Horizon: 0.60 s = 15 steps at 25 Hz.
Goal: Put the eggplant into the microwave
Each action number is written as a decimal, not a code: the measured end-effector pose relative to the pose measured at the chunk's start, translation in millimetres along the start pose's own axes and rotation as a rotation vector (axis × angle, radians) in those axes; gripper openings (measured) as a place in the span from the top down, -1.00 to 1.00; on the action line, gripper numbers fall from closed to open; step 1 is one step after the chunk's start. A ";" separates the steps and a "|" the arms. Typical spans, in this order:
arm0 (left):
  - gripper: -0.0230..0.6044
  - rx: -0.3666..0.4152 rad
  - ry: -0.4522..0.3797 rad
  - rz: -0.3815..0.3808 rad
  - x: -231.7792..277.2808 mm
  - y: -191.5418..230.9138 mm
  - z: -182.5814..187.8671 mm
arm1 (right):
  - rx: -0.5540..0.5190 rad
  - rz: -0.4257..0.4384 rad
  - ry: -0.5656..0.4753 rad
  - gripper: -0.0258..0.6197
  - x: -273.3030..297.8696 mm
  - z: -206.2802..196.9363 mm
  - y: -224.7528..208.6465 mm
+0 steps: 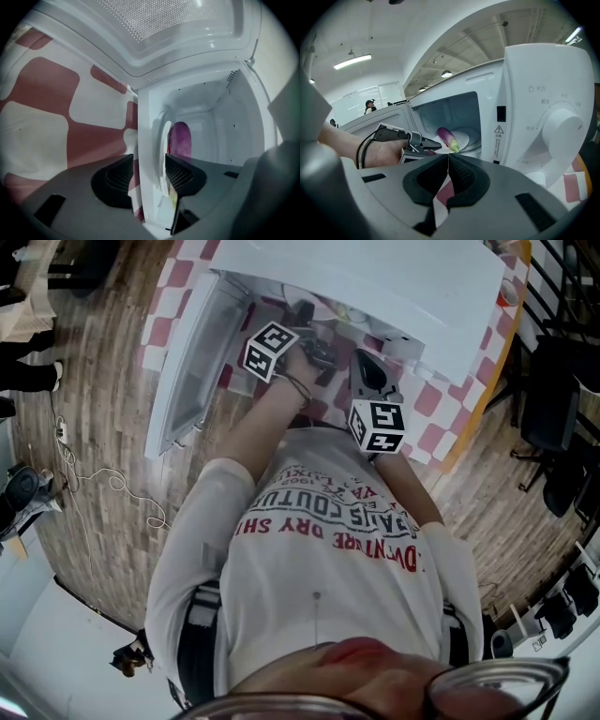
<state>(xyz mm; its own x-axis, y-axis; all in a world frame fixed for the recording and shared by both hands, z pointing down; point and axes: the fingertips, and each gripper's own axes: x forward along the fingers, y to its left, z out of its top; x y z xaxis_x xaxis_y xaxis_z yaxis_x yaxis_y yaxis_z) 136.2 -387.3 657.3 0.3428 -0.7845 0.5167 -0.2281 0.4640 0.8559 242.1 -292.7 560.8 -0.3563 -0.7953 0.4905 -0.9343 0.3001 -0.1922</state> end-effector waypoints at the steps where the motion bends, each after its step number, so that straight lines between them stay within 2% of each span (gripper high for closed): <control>1: 0.23 0.011 0.004 0.002 0.4 0.9 0.4 | -0.001 0.003 0.003 0.84 0.3 -1.0 1.3; 3: 0.09 0.019 0.009 -0.006 1.6 -0.6 1.2 | -0.002 0.010 0.010 0.84 0.9 -2.6 4.0; 5: 0.06 0.025 0.013 -0.028 1.7 -6.2 1.6 | -0.004 0.015 0.014 0.84 1.6 -3.0 6.0; 8: 0.05 0.051 0.022 -0.050 -2.5 -14.1 0.7 | -0.009 0.021 0.013 0.84 2.5 -1.9 7.3; 12: 0.06 0.055 0.030 -0.035 -18.3 -12.0 -0.4 | -0.010 0.017 0.006 0.84 1.4 0.1 7.1; 15: 0.10 0.133 0.048 -0.030 -33.4 -9.8 -1.9 | -0.009 0.011 -0.003 0.84 0.1 2.2 6.4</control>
<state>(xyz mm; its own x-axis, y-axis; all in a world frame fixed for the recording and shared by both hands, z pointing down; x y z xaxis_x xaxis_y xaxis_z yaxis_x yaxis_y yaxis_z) 128.7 -364.8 631.7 0.3934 -0.7752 0.4943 -0.3351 0.3797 0.8623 236.0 -292.0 557.8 -0.3662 -0.7934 0.4861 -0.9305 0.3130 -0.1901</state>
